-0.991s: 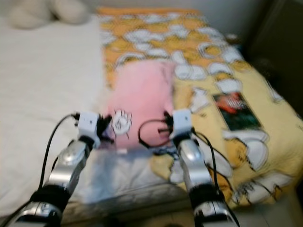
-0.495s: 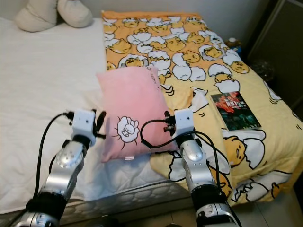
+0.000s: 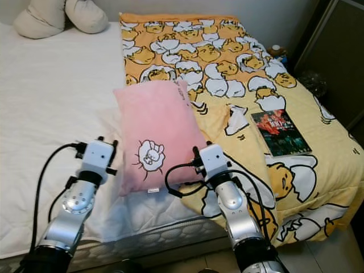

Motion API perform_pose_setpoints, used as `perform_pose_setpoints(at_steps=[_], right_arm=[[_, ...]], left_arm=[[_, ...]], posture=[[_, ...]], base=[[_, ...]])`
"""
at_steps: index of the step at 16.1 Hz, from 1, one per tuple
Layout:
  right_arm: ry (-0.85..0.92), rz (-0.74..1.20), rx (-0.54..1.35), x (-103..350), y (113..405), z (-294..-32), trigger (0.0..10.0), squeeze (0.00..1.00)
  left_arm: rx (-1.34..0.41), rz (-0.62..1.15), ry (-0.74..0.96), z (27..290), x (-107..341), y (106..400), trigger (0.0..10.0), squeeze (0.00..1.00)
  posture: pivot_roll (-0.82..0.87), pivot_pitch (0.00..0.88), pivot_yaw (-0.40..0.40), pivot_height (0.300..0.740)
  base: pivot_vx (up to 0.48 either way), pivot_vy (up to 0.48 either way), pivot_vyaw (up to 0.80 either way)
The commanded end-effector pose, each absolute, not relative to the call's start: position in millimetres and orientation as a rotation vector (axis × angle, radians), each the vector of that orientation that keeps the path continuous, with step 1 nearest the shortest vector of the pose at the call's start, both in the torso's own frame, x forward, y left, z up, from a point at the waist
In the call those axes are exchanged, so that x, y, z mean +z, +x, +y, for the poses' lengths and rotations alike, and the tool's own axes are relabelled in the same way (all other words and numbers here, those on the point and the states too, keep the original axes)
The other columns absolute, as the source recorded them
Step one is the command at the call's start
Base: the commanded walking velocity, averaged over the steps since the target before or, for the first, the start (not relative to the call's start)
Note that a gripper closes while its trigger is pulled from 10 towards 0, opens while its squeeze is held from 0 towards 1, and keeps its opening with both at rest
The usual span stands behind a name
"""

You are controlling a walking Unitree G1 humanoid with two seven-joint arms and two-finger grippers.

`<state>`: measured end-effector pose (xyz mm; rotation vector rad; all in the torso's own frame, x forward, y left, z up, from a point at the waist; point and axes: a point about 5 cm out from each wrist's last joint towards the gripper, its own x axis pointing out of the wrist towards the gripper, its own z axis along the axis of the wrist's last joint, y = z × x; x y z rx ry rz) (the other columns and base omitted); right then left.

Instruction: Clean up the room

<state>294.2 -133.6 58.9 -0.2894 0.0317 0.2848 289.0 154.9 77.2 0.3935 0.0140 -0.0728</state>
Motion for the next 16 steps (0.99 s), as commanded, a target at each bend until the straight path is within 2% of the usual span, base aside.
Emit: perform_pose_setpoints(at_steps=[1,16], right_arm=[[-0.276,0.013,0.273,64.5,298.3,-135.2,10.0,0.00],[-0.276,0.013,0.273,64.5,298.3,-135.2,10.0,0.00]], left_arm=[[-0.091,0.014,0.371,151.0,78.2,290.4,10.0,0.00],[-0.091,0.014,0.371,151.0,78.2,290.4,10.0,0.00]], posture=[[-0.02,0.000,-0.003,0.740],[-0.02,0.000,-0.003,0.740]], base=[[0.000,0.000,0.00],[0.000,0.000,0.00]])
